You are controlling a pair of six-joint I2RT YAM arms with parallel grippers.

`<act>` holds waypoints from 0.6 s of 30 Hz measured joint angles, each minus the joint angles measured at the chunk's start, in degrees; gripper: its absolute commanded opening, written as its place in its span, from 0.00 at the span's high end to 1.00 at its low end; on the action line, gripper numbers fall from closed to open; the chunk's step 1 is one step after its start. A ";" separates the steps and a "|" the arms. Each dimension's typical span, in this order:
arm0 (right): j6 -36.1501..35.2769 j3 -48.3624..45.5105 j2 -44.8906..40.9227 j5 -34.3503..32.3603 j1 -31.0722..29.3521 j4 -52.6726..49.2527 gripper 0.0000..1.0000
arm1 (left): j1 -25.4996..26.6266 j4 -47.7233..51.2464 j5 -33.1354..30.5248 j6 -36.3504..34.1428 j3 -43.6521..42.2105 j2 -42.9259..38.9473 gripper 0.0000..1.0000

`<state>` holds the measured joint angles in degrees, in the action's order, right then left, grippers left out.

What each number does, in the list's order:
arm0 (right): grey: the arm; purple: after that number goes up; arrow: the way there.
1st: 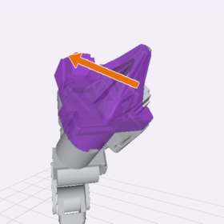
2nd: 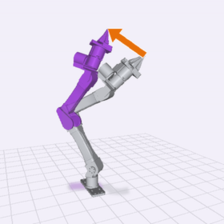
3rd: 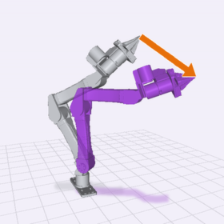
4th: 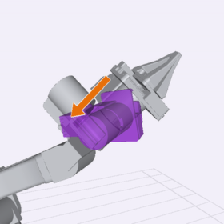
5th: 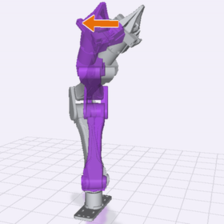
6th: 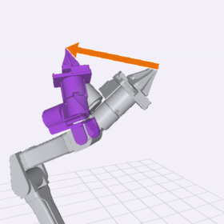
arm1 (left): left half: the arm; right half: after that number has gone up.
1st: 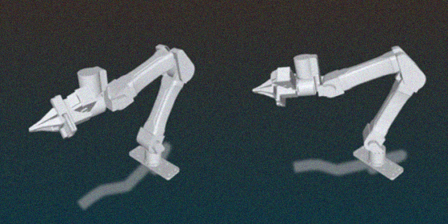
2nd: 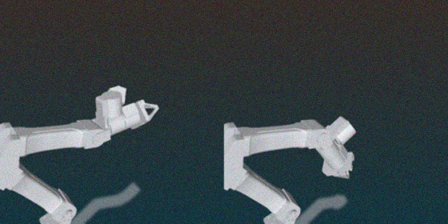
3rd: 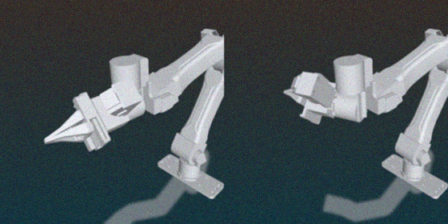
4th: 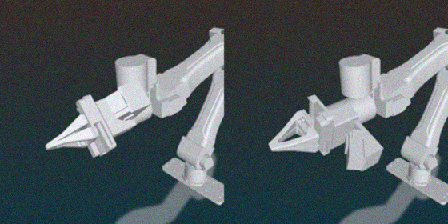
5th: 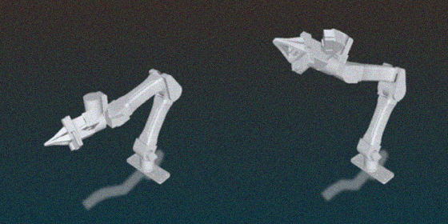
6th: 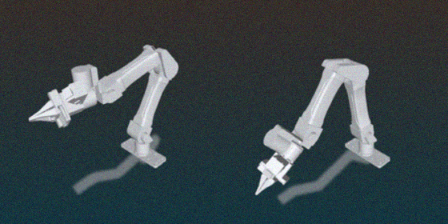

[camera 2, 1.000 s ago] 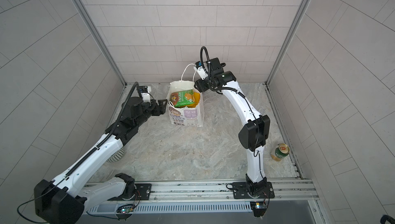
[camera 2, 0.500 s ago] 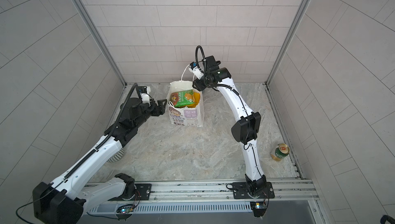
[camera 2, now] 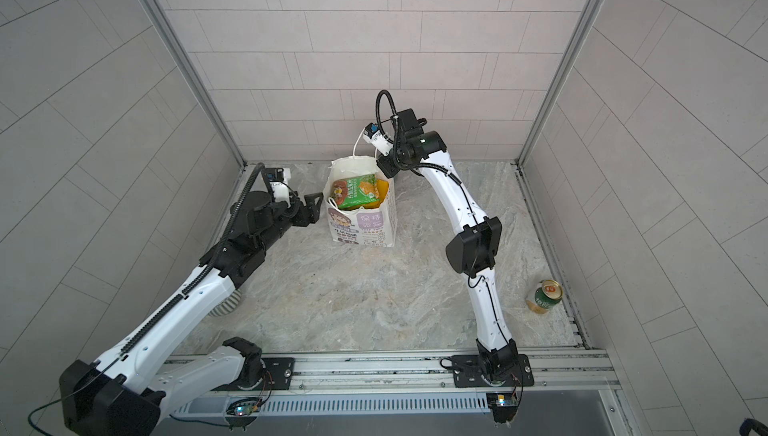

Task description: Take the snacks out of the paper bag

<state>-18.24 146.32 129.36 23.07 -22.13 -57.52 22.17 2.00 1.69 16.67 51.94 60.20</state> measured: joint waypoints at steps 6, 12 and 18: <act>-1.11 0.09 0.00 -3.06 -0.20 0.13 1.00 | 0.00 0.09 -0.26 -0.20 -0.07 -0.13 0.18; -1.33 2.86 1.09 -6.03 0.11 -0.94 1.00 | 0.02 -0.09 -0.68 -0.17 -0.04 -0.13 0.18; -1.22 3.78 1.16 -7.39 2.12 -0.63 1.00 | 0.02 -0.04 -0.98 -0.17 0.44 -0.11 0.20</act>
<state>-19.46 150.10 130.52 15.68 -20.01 -58.15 22.20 1.96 0.71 16.49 52.38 60.10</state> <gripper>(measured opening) 0.047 0.802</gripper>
